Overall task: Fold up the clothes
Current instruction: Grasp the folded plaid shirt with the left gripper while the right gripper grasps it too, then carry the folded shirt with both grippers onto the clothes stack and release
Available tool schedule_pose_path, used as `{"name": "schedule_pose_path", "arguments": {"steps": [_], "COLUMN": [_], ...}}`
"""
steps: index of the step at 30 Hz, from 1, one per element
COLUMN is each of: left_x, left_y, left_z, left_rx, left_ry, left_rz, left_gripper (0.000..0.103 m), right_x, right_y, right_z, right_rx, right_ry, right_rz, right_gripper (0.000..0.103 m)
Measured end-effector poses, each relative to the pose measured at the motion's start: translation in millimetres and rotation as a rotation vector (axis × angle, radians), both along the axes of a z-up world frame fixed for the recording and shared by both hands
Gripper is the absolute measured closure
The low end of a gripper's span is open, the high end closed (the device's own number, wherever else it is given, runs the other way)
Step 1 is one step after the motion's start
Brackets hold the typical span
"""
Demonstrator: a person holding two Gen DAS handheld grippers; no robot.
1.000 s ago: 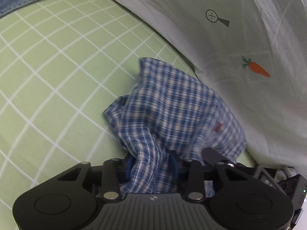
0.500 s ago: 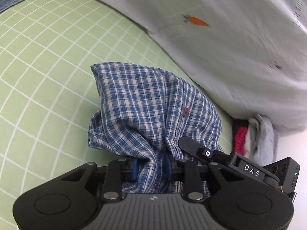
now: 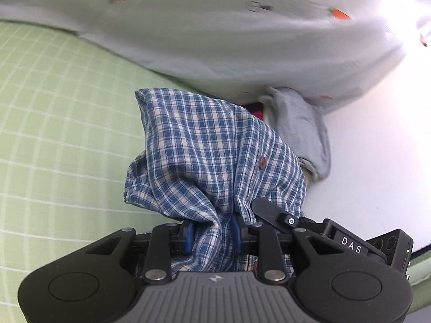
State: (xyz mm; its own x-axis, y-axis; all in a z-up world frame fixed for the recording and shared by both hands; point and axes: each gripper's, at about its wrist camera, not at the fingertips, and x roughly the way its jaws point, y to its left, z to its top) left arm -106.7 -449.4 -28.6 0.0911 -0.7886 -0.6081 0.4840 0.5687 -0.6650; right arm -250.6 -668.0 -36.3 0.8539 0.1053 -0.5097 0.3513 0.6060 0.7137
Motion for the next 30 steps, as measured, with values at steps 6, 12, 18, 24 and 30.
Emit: {"name": "schedule_pose_path", "arguments": {"steps": [6, 12, 18, 24, 30], "left_x": [-42.3, -72.7, -75.3, -35.9, 28.8], "left_y": [-91.7, -195.4, -289.2, -376.8, -433.7], "left_z": [33.9, 60.5, 70.1, 92.7, 72.5], "left_rx": [-0.066, -0.13, -0.179, -0.221, 0.008], "left_ry": [-0.087, -0.135, -0.144, -0.219, -0.353], "left_rz": [-0.033, -0.047, -0.067, -0.065, 0.108], "left_gripper": [0.075, 0.075, 0.075, 0.074, 0.065], "right_x": [-52.1, -85.4, -95.5, -56.5, 38.4], "right_y": [-84.9, -181.9, -274.7, -363.1, -426.1], "right_z": [29.2, 61.3, 82.7, 112.8, 95.6], "right_rx": [-0.031, -0.108, -0.183, -0.31, -0.591], "right_ry": [-0.097, -0.146, -0.156, -0.197, -0.058], "right_rz": [-0.052, -0.059, -0.078, -0.063, -0.125], "right_gripper": [0.061, 0.061, 0.061, 0.058, 0.023]}}
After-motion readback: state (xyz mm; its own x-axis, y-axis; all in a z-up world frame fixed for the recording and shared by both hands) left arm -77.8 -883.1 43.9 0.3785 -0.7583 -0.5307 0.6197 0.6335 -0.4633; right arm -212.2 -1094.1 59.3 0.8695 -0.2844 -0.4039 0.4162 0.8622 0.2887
